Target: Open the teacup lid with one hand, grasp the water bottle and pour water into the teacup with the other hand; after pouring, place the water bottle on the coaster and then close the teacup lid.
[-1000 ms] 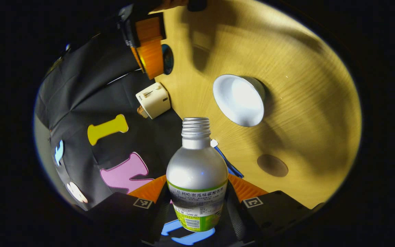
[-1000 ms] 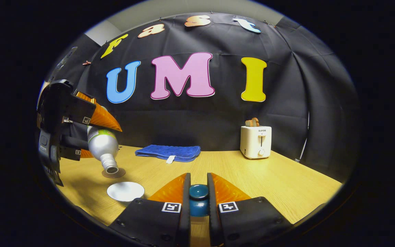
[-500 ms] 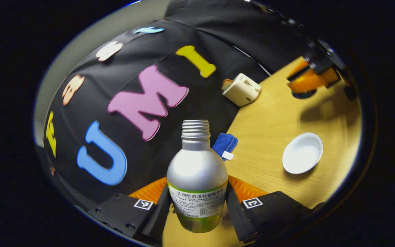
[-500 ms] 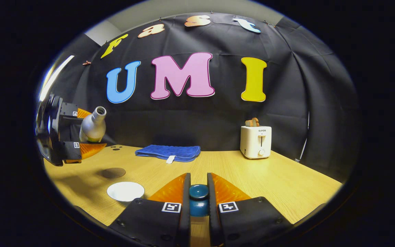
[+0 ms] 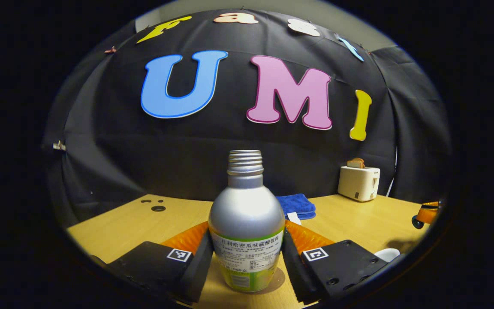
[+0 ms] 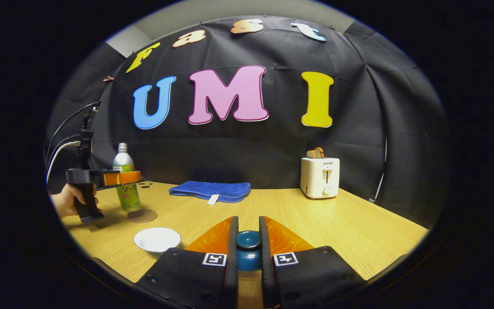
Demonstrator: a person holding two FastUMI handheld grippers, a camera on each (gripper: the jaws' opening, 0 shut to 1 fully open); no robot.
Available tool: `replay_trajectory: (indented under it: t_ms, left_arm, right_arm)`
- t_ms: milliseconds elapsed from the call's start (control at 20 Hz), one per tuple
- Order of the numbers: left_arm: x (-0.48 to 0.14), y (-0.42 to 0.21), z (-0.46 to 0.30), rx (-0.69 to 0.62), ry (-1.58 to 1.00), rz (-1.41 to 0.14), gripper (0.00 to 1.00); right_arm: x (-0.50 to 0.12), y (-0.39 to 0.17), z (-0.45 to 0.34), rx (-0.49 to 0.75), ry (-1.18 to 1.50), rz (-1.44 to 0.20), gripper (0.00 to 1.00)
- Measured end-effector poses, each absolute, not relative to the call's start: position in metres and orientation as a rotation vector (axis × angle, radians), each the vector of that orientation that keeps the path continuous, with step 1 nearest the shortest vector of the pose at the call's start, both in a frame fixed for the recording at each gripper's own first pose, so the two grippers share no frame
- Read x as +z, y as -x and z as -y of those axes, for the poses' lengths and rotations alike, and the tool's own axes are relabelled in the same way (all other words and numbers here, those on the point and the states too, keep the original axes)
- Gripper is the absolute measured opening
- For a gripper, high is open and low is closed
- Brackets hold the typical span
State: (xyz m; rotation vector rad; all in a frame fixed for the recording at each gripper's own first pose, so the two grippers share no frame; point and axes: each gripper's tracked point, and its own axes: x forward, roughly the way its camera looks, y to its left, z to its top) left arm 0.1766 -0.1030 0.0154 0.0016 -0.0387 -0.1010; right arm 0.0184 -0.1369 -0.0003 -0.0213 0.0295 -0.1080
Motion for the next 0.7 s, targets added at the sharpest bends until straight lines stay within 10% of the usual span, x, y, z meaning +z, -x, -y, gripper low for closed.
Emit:
replay_trajectory:
  t_ms: [700]
  left_arm:
    - [-0.004,-0.177,0.123,-0.135,-0.039,-0.008,0.97]
  right_arm:
    - [0.000,-0.018,0.137,-0.107,0.022,-0.030,0.25]
